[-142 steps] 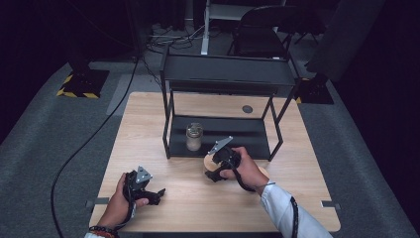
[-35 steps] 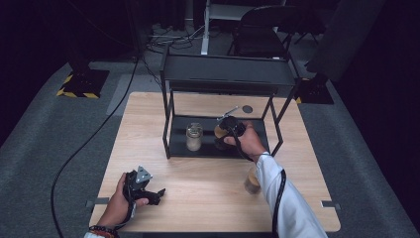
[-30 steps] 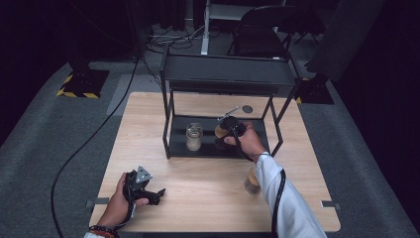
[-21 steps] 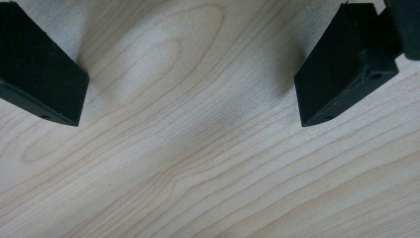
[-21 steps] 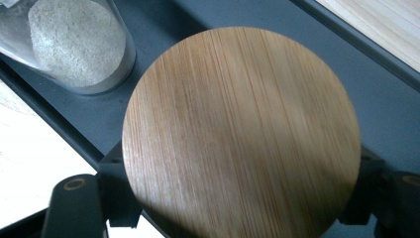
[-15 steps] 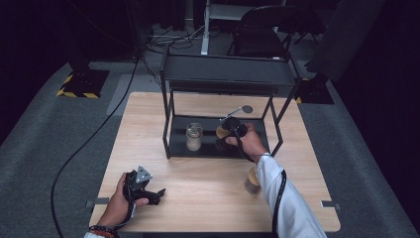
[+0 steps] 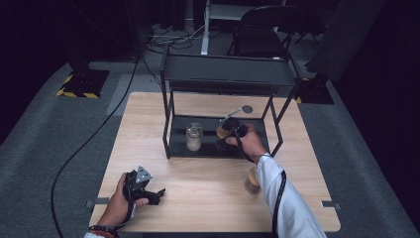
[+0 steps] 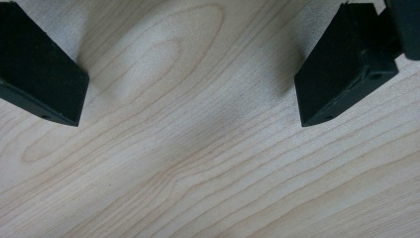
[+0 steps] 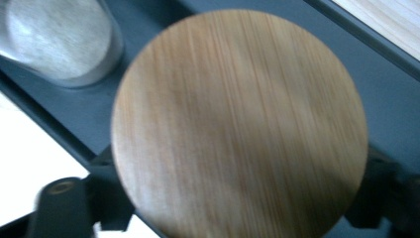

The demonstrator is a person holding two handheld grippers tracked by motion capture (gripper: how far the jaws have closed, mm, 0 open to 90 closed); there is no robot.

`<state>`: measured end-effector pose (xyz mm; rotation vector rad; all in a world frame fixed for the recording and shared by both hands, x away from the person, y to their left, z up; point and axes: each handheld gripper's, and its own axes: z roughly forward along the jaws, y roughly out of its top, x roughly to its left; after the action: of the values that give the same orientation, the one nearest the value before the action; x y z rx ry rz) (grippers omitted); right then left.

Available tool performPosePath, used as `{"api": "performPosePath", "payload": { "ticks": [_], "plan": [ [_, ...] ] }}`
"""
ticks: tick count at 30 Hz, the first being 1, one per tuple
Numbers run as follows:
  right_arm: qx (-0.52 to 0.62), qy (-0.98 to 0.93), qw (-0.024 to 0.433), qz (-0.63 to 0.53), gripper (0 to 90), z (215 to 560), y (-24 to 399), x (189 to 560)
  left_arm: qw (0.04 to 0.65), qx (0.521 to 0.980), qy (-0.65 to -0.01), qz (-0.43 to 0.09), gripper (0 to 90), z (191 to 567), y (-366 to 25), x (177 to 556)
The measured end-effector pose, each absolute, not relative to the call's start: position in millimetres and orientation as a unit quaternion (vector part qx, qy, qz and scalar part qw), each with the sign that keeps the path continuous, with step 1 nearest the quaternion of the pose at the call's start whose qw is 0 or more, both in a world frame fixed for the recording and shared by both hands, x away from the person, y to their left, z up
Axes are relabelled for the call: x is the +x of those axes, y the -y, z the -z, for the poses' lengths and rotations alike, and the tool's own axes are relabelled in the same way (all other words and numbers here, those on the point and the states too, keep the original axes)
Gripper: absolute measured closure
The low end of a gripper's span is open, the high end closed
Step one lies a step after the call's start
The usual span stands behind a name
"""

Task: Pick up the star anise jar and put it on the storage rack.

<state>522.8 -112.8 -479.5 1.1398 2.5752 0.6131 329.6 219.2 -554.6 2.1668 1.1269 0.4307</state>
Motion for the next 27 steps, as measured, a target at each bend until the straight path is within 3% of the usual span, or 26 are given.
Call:
{"api": "performPosePath", "payload": {
  "ticks": [9,27],
  "plan": [
    [0.393,-0.889,0.131,-0.196,4.1,483.5,112.7,521.3,0.325,0.826,-0.429,-0.165,0.0,554.7,-219.2,329.7],
    [0.390,-0.883,0.146,-0.216,4.1,478.9,117.2,515.9,0.325,0.826,-0.430,-0.164,0.0,554.6,-219.2,329.6]
  ]
}}
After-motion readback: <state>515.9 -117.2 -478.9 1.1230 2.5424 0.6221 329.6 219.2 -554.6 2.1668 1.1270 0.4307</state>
